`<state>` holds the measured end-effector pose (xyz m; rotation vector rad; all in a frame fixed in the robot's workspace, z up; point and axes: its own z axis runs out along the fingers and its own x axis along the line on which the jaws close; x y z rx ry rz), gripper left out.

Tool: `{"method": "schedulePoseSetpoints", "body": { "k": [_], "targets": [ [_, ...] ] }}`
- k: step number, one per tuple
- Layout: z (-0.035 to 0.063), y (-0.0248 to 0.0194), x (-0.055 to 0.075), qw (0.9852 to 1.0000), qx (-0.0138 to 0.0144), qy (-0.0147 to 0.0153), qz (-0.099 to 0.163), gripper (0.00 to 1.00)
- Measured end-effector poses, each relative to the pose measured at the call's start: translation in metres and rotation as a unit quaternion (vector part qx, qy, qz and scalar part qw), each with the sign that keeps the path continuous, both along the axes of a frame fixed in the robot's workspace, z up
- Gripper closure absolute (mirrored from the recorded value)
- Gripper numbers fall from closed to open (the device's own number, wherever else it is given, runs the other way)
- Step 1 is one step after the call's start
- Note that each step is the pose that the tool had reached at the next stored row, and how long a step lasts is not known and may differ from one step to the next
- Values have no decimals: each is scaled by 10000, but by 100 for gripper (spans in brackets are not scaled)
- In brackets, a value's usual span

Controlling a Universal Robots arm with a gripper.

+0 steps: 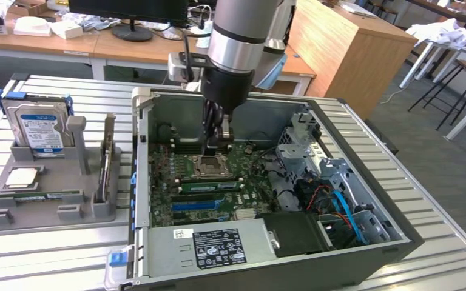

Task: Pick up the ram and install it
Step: 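Press down the ram until it locks into place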

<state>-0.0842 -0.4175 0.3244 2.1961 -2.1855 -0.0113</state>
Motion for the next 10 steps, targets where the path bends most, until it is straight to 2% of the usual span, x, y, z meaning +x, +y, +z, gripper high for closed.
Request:
{"method": "schedulePoseSetpoints", "body": {
  "k": [10],
  "targets": [
    [147,0,0,10000,-5,0,0,90]
  ]
}}
